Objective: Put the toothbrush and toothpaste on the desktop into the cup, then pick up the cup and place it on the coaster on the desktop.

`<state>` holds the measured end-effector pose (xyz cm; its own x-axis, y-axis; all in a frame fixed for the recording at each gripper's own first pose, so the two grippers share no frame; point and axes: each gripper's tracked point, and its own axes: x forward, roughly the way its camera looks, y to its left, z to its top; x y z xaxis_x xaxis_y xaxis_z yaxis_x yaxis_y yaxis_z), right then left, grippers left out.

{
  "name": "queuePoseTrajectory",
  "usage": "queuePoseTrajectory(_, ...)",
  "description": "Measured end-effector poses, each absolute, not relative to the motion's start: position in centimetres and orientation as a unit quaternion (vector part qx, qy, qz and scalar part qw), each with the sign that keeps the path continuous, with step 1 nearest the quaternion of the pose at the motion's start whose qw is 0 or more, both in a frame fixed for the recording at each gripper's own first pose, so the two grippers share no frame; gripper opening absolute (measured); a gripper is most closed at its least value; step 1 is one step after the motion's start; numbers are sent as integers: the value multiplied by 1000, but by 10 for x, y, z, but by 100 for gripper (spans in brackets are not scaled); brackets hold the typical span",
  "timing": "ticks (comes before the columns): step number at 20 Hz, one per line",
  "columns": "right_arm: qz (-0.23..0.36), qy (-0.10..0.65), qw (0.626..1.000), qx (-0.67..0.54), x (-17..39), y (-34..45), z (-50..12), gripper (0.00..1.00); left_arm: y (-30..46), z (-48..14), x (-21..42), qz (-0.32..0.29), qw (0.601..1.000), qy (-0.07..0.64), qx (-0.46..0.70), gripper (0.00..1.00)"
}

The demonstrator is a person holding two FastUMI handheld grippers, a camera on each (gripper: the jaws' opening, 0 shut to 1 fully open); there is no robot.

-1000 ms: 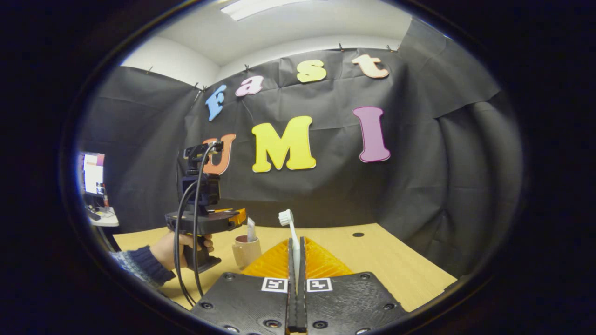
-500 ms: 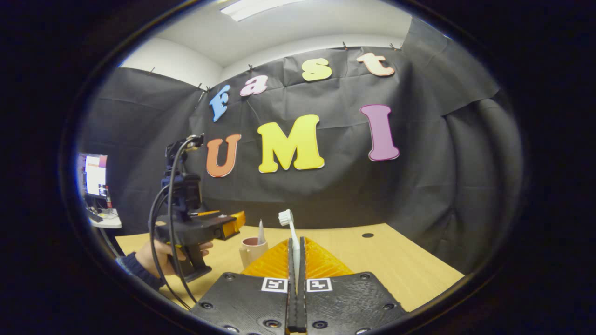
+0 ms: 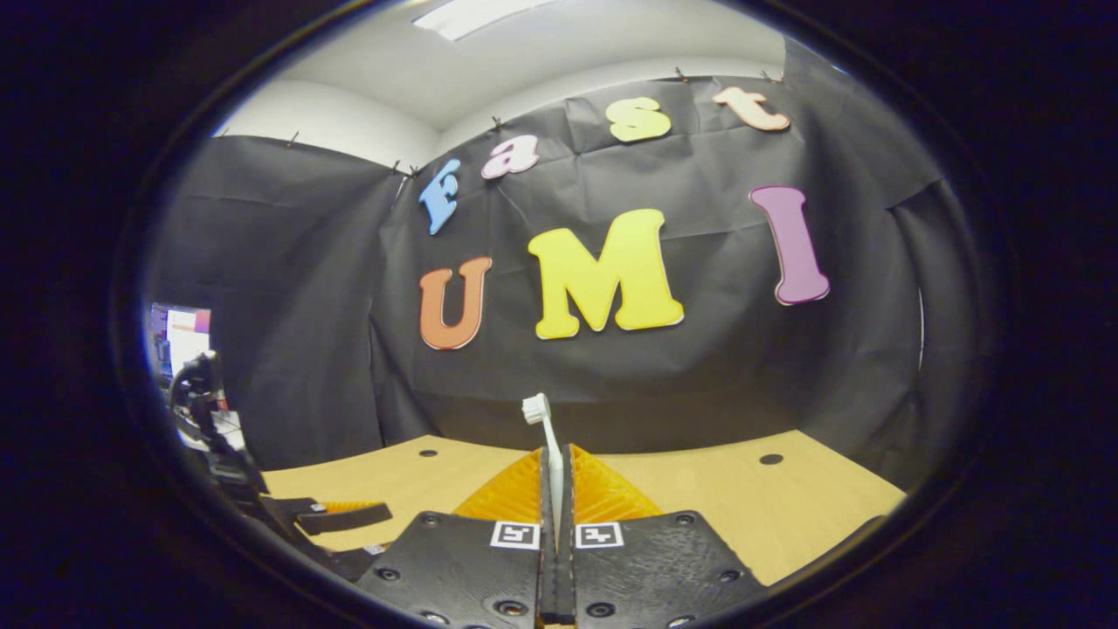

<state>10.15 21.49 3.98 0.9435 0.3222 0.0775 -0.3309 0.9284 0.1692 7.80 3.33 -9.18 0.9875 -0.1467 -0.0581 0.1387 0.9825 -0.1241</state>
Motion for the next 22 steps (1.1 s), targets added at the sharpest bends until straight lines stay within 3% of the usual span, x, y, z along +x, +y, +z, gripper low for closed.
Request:
queuePoseTrajectory(9, 140, 18, 987, 73, 194, 278, 24, 0, 93, -112, 48, -64, 994, 23, -81, 99)
queuePoseTrajectory(22, 122, 10, 989, 83, 242, 302, 17, 1, 81, -115, 31, -100, 991, 21, -89, 98)
